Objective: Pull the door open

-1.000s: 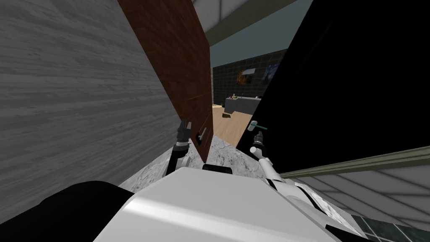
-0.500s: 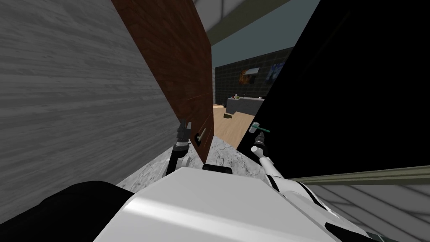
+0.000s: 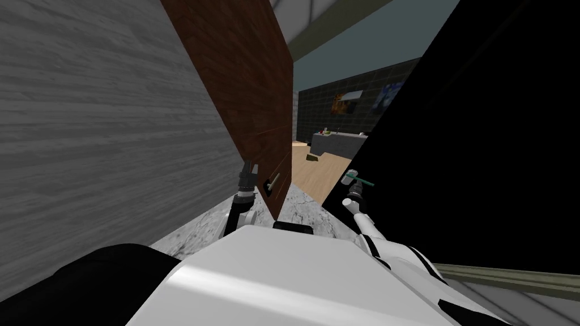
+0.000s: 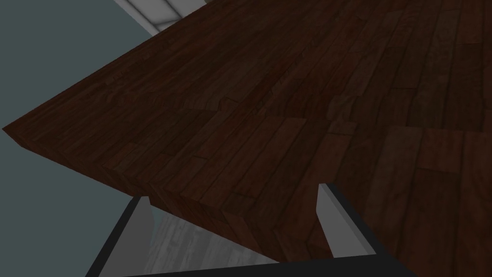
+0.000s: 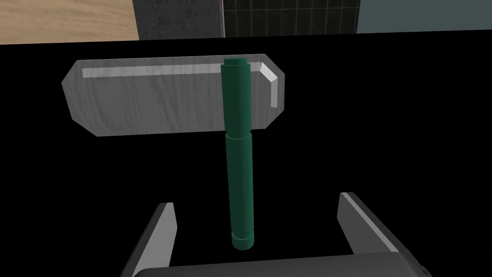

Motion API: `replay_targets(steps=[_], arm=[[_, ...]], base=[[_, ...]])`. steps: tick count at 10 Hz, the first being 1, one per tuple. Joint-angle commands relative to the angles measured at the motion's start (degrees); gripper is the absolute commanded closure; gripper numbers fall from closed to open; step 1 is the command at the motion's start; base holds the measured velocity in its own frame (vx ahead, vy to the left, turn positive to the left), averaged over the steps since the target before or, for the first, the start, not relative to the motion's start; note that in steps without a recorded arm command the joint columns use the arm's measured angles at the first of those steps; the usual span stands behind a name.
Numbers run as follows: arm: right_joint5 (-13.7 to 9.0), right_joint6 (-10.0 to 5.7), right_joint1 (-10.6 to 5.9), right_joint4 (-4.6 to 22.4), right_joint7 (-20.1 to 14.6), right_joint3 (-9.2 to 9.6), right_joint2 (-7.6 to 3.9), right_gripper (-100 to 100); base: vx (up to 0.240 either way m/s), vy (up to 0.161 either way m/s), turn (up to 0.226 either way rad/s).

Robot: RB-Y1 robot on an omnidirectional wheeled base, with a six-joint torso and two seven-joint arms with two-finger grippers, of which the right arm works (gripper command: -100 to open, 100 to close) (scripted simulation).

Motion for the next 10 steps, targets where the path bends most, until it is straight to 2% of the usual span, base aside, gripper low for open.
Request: replay_targets(steps=[1, 3, 4, 5, 6, 8, 9, 10], arm=[[-0.74, -0.21, 0.58, 0.42, 0.14, -1.61, -0.95, -100], [-0.74, -0.21, 0.58, 0.42, 0.14, -1.61, -0.95, -100], [-1.33, -0.68, 0.89, 1.50, -0.02, -2.91, -1.93, -100], [-1.62, -0.90, 1.04, 2.02, -0.09, -3.53, -2.40, -100], [-1.62, -0.90, 1.04, 2.02, -0.09, -3.53, -2.40, -100], [-2.47, -1.56, 1.48, 3.59, -0.31, -5.42, -3.81, -100], [-2.32, -1.11, 1.38, 2.90, 0.01, -5.05, -3.46, -100], [-2.32, -1.11, 1.38, 2.90, 0.01, -5.05, -3.46, 100]], base=[[0.083, -0.138, 0.198], [0.028, -0.061, 0.037], [0.045, -0.059, 0.275], [0.069, -0.097, 0.298], [0.047, -0.082, 0.056], [0.057, -0.121, 0.264], [0.030, -0.074, 0.055], [-0.005, 0.010, -0.046]])
